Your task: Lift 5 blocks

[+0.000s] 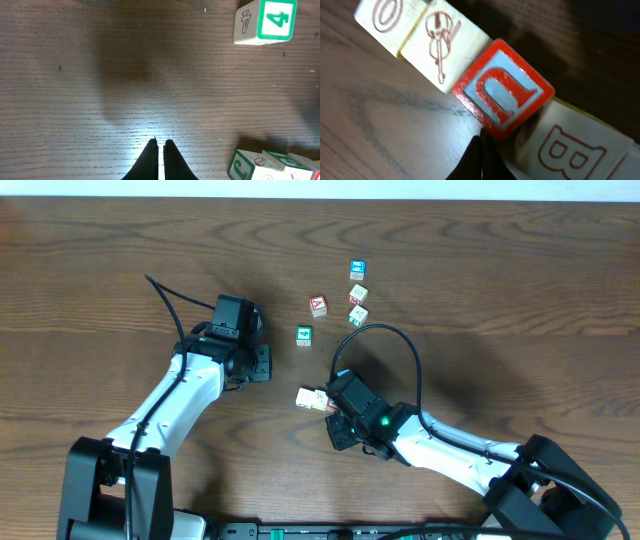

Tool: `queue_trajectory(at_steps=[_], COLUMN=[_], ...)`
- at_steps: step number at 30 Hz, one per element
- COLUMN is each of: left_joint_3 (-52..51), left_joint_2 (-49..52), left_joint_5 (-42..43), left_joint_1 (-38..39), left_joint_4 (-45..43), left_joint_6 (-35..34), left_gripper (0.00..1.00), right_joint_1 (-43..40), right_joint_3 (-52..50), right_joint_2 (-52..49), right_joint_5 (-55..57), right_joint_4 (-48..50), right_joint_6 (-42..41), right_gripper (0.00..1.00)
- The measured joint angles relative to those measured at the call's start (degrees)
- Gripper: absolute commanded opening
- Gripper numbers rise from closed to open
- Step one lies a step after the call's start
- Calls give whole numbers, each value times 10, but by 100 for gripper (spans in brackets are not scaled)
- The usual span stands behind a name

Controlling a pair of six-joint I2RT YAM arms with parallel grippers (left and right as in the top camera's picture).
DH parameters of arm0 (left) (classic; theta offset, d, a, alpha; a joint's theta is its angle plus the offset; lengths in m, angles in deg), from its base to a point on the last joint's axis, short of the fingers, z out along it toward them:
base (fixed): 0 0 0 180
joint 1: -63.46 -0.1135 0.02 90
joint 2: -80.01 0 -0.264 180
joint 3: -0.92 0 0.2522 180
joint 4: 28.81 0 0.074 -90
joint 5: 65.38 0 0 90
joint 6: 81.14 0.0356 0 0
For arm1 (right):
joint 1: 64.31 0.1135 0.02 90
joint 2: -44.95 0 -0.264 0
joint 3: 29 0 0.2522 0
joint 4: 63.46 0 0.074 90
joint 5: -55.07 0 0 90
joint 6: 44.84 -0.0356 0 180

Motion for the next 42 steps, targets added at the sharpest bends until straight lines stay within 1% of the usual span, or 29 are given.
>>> queue_trajectory(at_steps=[12,26,33,37,42], left_joint_3=[0,0,0,0,0], left_joint_2=[0,0,0,0,0], left_joint_5=[0,0,0,0,0], left_joint_1=[0,0,0,0,0], left_joint_4=[3,3,3,3,3], left_joint_6=[0,0,0,0,0], left_gripper=[8,7,7,7,8], right_joint_1=[0,-37,-37,-23,23], right_joint_3=[8,8,8,7,7], right_joint_2=[2,2,2,2,1], right_joint_5=[20,44,35,23,14], right_joint_4=[-44,-38,-32,-32,-32], right_joint_6=[2,7,15,15,15], right_gripper=[1,1,1,1,1])
